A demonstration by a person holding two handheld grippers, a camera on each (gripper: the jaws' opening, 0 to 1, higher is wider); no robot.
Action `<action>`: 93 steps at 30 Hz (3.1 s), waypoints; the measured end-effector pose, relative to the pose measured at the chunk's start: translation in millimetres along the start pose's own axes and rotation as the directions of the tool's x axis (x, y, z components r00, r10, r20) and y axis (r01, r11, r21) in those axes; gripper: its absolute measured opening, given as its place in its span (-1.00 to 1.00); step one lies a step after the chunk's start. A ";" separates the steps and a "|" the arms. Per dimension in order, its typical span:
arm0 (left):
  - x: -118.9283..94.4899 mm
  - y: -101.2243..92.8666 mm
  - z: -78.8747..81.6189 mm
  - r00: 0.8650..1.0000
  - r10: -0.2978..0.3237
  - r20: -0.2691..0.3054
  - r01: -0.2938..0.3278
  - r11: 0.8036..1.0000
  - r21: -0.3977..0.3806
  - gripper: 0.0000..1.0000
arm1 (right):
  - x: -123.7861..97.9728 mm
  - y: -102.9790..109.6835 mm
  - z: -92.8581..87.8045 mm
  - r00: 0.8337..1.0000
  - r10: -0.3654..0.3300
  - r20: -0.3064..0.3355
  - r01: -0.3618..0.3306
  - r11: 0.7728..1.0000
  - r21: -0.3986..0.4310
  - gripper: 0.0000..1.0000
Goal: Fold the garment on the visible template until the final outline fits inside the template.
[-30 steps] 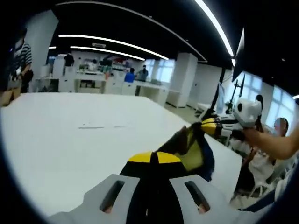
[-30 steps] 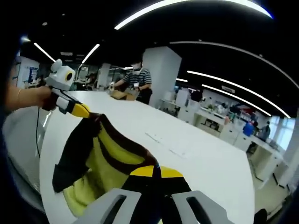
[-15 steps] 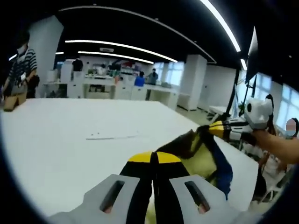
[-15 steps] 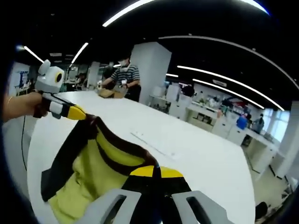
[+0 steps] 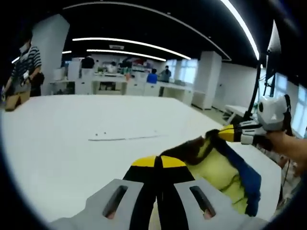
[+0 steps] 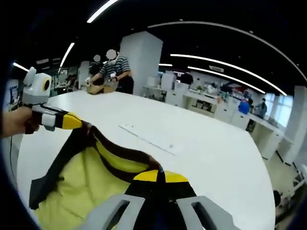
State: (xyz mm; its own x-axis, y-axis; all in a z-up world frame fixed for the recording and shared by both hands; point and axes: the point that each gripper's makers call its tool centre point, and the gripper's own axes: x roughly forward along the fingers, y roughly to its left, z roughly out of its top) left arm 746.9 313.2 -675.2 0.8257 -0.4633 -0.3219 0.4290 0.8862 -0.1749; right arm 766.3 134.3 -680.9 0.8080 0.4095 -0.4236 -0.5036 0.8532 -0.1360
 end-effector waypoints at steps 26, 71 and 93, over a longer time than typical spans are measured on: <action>67.3 45.5 -65.6 0.984 0.070 -0.165 -0.037 0.981 0.193 -1.00 | 80.0 -8.0 -70.1 0.980 0.048 -0.192 -0.025 0.993 0.118 -1.00; -39.4 24.3 -38.5 0.994 -0.080 -0.079 0.087 0.992 0.093 0.27 | -27.7 74.5 -16.7 0.937 0.345 -0.056 -0.330 0.926 0.186 0.78; -121.9 -7.3 -53.9 0.986 -0.146 -0.077 0.154 0.983 0.101 0.47 | -118.5 88.6 -53.8 0.917 0.388 -0.099 -0.374 0.918 0.129 0.85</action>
State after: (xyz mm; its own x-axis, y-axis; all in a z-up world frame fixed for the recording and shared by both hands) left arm 623.3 362.9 -684.8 0.7231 -0.5871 -0.3638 0.5857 0.8004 -0.1275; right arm 609.4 143.9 -690.9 0.5151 0.6740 -0.5295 -0.7254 0.6719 0.1496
